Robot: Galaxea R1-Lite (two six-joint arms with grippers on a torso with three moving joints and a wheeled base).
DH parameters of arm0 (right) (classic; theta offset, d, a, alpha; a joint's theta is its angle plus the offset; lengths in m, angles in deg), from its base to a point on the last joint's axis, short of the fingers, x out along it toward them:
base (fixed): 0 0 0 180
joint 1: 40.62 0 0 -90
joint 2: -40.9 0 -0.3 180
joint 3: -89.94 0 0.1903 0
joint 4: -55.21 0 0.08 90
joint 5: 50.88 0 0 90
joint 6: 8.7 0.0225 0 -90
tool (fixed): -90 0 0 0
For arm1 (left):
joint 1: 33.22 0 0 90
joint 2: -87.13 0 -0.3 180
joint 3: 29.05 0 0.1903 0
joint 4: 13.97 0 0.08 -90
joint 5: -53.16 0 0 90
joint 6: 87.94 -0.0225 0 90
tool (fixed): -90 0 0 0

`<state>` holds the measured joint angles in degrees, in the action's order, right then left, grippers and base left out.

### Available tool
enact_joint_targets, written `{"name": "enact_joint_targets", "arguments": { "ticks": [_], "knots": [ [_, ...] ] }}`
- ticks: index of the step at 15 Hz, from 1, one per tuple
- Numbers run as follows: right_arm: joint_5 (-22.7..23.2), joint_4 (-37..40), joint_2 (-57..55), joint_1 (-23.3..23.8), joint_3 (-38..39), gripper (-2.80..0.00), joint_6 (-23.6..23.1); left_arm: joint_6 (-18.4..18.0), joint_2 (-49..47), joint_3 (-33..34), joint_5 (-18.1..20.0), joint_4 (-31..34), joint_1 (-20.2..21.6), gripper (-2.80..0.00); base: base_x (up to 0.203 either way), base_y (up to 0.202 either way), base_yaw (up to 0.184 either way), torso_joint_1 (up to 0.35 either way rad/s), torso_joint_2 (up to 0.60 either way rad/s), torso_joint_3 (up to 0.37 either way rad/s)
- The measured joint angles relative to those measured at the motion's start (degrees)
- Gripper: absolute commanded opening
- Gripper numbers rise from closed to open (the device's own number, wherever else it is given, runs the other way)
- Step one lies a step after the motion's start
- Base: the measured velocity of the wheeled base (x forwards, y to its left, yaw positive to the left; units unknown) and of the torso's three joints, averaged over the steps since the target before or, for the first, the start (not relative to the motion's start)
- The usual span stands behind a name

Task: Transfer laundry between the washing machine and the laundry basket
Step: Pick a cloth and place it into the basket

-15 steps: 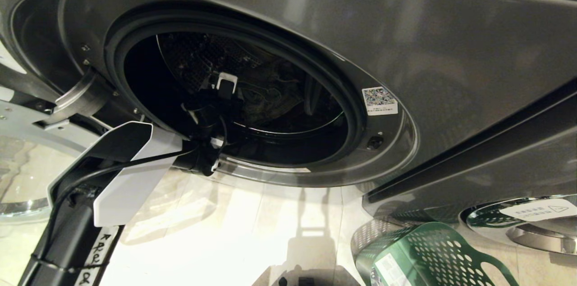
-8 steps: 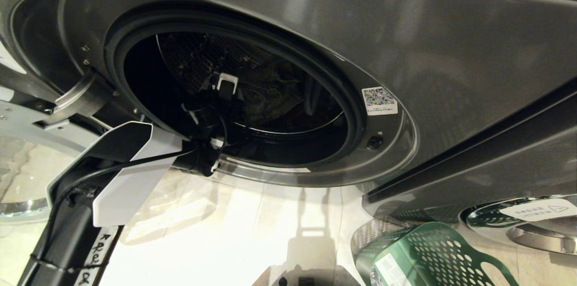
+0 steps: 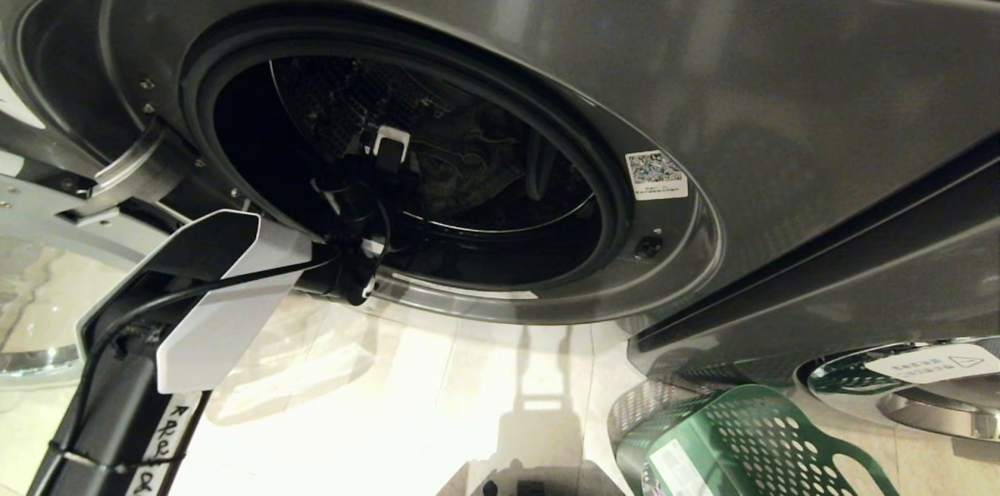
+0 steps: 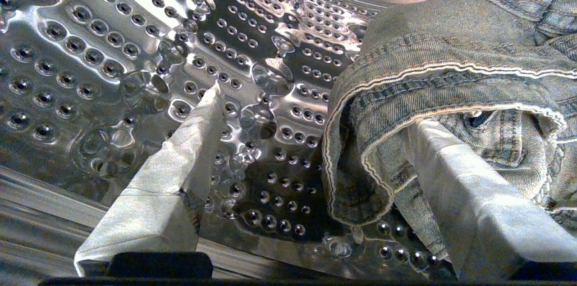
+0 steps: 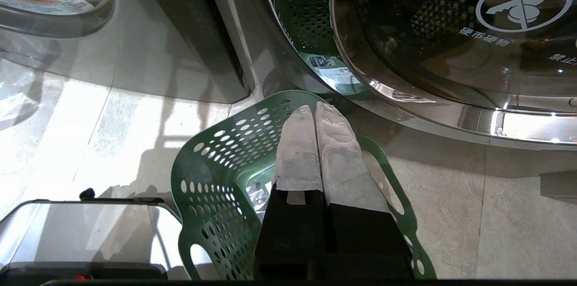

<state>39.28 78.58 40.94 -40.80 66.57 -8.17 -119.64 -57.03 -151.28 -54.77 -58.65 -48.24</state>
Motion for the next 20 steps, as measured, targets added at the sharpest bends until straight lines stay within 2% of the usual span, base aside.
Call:
{"name": "enact_joint_targets", "arguments": {
  "ticks": [20],
  "knots": [
    [0.0, 0.0, 0.0, 0.0, 0.0, -2.8, 0.0, 0.1, 0.0, 0.4, -0.4, 0.0, -0.1, 0.0, 0.0, 0.0, 0.0, 0.0, 0.0, 0.0]
  ]
}}
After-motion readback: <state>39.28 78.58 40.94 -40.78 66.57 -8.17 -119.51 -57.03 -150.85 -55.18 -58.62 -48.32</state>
